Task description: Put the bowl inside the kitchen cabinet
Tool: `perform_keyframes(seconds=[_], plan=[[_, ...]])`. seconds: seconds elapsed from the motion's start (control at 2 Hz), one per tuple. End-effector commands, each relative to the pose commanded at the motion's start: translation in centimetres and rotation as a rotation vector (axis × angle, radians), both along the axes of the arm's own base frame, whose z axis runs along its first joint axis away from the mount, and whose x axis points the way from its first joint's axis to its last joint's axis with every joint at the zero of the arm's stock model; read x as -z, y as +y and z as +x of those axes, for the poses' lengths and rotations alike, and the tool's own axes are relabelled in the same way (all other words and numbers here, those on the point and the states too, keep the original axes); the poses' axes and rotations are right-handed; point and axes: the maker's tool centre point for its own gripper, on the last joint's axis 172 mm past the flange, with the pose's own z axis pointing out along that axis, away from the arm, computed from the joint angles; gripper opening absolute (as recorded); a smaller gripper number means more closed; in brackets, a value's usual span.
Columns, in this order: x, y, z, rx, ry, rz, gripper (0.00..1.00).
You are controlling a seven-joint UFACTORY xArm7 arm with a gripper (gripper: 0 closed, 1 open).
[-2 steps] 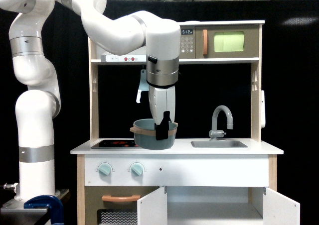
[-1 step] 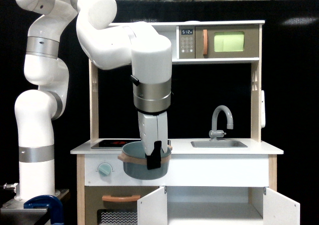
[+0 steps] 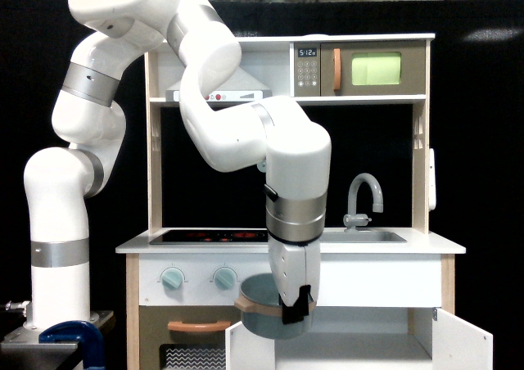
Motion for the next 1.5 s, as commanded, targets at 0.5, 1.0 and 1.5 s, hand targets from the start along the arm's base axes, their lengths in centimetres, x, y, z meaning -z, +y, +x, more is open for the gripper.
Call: perform_keyframes(seconds=[0.5,1.0,1.5], plan=[[8.7,5.9,5.0,0.000,0.000,0.000,0.00],[10.8,15.7,9.9,0.000,0.000,0.000,0.00],[12.5,21.0,10.2,0.000,0.000,0.000,0.00]])
